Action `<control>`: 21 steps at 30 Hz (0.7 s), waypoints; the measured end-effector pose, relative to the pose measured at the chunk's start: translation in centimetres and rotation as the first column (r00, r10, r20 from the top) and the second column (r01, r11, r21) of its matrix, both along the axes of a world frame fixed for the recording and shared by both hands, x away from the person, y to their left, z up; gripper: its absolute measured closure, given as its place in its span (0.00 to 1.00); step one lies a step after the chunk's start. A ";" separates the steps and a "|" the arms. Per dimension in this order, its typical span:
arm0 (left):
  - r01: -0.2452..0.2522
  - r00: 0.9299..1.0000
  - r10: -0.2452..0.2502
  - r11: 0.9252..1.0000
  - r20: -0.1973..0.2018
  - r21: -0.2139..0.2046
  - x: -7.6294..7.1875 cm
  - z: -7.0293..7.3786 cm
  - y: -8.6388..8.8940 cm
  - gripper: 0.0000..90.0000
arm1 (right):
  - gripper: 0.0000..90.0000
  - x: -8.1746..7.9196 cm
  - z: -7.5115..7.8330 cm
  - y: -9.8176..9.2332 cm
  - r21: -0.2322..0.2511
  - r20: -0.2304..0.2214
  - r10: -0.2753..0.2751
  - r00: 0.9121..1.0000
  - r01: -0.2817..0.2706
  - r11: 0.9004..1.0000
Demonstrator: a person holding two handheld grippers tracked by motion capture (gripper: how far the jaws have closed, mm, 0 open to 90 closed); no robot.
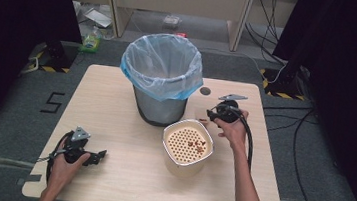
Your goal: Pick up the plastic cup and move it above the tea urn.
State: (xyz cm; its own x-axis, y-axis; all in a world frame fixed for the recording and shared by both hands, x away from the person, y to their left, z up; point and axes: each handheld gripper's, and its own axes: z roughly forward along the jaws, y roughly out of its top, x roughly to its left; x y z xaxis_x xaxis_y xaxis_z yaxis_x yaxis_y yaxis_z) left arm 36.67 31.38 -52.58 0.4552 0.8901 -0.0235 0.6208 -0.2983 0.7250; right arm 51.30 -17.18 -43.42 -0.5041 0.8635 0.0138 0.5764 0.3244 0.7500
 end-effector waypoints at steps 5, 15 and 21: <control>0.000 1.000 0.000 1.000 0.000 0.000 0.0 0.0 0.0 0.00 | 0.71 0.6 -0.4 0.3 -0.017 -0.032 0.014 0.999 -0.014 1.000; 0.000 1.000 0.000 1.000 0.000 0.000 0.0 0.0 0.0 0.00 | 0.90 0.1 -1.2 -0.2 -0.046 -0.035 0.047 0.998 -0.048 0.998; 0.000 1.000 0.000 1.000 0.000 0.000 0.0 0.0 0.0 0.00 | 0.95 -0.8 0.2 -0.7 -0.095 0.081 0.045 0.996 -0.037 0.995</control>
State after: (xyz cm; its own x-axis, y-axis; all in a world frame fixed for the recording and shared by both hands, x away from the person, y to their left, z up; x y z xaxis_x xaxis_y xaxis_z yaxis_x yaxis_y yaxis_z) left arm 36.67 31.37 -52.59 0.4551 0.8901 -0.0235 0.6206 -0.2981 0.7252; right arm 50.47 -17.91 -43.21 -0.5351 0.8378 -0.1087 0.4986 0.4170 0.7599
